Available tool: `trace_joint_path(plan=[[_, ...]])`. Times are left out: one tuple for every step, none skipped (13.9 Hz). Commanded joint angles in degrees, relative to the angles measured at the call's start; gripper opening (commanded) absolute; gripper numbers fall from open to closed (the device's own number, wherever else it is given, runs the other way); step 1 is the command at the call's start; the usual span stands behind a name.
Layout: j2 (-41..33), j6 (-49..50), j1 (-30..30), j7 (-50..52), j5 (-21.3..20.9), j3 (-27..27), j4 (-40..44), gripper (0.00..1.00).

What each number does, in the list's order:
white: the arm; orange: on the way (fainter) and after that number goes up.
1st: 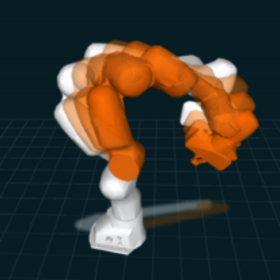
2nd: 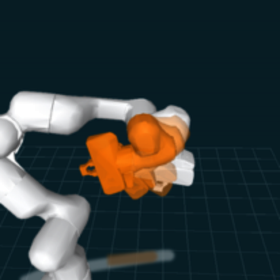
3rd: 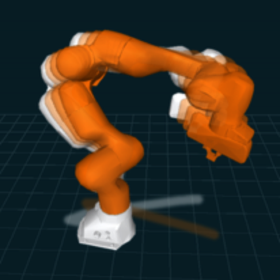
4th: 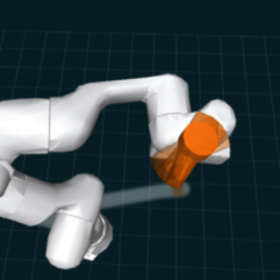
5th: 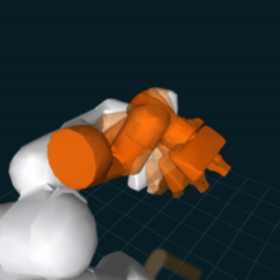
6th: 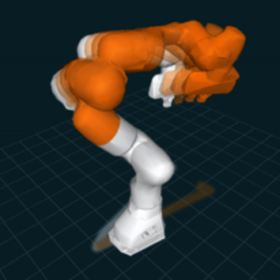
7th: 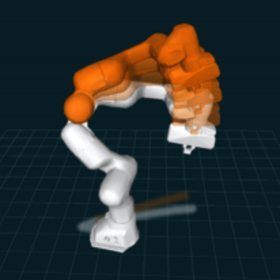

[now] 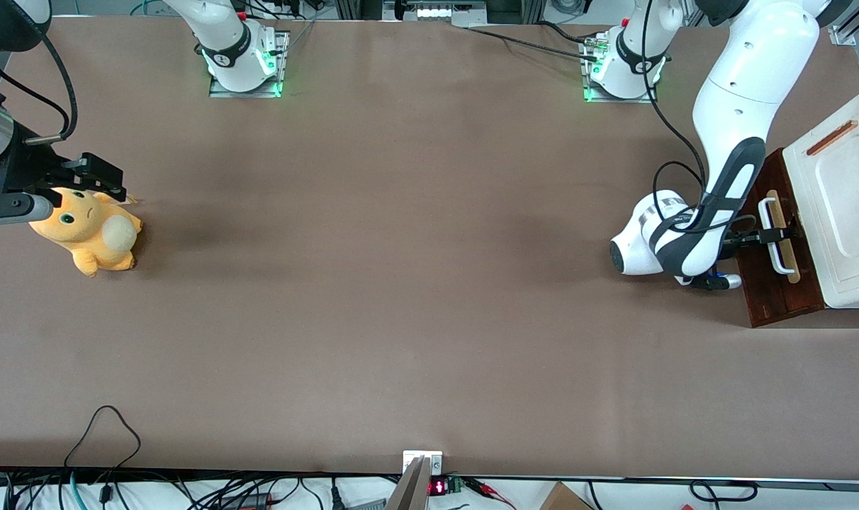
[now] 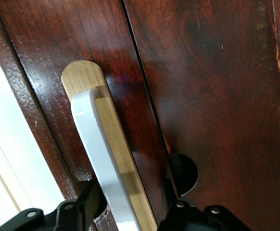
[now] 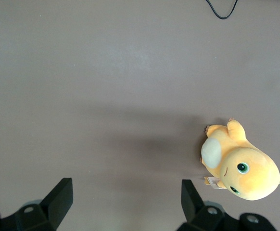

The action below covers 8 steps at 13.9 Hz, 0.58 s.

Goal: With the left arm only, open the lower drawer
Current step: 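Close the left gripper on the white bar handle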

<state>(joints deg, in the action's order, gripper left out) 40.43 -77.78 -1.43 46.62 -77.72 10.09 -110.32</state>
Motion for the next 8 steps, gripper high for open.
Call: trace_joint_path(plan=[[-0.5, 0.1, -0.2, 0.1, -0.1, 0.0, 0.1, 0.54], [-0.5, 0.0, -0.2, 0.1, -0.1, 0.0, 0.1, 0.52], [-0.5, 0.0, -0.2, 0.1, -0.1, 0.0, 0.1, 0.52], [-0.5, 0.0, -0.1, 0.1, -0.1, 0.0, 0.1, 0.50], [-0.5, 0.0, -0.1, 0.1, -0.1, 0.0, 0.1, 0.49], [-0.5, 0.0, -0.1, 0.1, -0.1, 0.0, 0.1, 0.49], [-0.5, 0.0, -0.1, 0.1, -0.1, 0.0, 0.1, 0.48], [-0.5, 0.0, -0.1, 0.1, -0.1, 0.0, 0.1, 0.48]])
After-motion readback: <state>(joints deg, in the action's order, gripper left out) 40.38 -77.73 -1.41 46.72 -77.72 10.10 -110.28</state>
